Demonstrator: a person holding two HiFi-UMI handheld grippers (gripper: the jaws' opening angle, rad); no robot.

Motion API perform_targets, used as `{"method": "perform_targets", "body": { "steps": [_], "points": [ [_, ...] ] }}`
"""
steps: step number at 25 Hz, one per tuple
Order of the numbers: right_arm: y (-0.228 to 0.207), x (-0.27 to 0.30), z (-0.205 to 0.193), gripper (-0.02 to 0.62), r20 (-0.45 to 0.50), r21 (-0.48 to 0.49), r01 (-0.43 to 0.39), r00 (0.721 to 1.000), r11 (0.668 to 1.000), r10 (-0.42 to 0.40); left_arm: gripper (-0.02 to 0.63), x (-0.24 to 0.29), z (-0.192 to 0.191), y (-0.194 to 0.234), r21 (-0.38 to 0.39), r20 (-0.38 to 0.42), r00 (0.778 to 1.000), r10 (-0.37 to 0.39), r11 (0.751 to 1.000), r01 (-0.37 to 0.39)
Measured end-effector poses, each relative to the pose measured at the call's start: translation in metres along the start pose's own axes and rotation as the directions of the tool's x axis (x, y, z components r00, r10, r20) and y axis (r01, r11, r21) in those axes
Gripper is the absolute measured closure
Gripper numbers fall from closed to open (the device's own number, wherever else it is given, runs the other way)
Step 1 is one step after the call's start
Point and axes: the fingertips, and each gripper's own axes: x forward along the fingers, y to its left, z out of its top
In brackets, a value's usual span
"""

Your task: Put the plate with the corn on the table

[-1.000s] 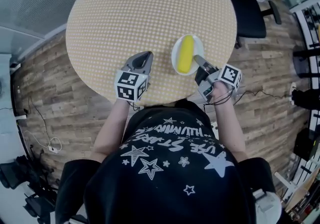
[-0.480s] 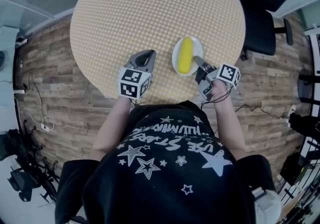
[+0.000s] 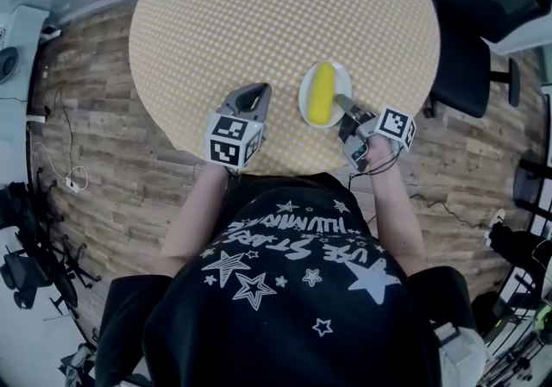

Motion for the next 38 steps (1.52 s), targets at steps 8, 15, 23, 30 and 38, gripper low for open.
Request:
{"method": "perform_targets", "body": {
  "steps": [8,15,23,30,38],
  "points": [
    [-0.003,0.002,-0.001,0.548,-0.036,-0.023,0.083,0.996,0.996,-0.084,0.597,0.006,-0.005,-0.01,-0.028,0.007,0.999,0.032,0.999,-0.031],
    [-0.01,0.005,0.0,0.548,-0.054,-0.065,0.177,0.982,0.982,-0.18,0.597,0.008,-0.008,-0.014,-0.031,0.004,0.999,0.044,0.999,-0.044],
    [-0.008,0.007,-0.002,0.538,-0.073,-0.133,0.239,0.966,0.962,-0.25,0.597,0.007,-0.006,-0.014,-0.016,0.0,0.999,0.047,0.999,-0.047],
    [-0.009,-0.002,0.001,0.506,-0.053,-0.204,0.283,0.953,0.937,-0.299,0.597,0.004,-0.005,-0.015,-0.008,0.003,0.998,0.057,0.998,-0.057],
    [0.001,-0.028,0.029,0.505,0.153,-0.18,0.292,0.952,0.94,-0.266,0.597,-0.004,0.0,-0.012,0.017,0.016,1.0,0.02,1.0,-0.02]
  ]
}}
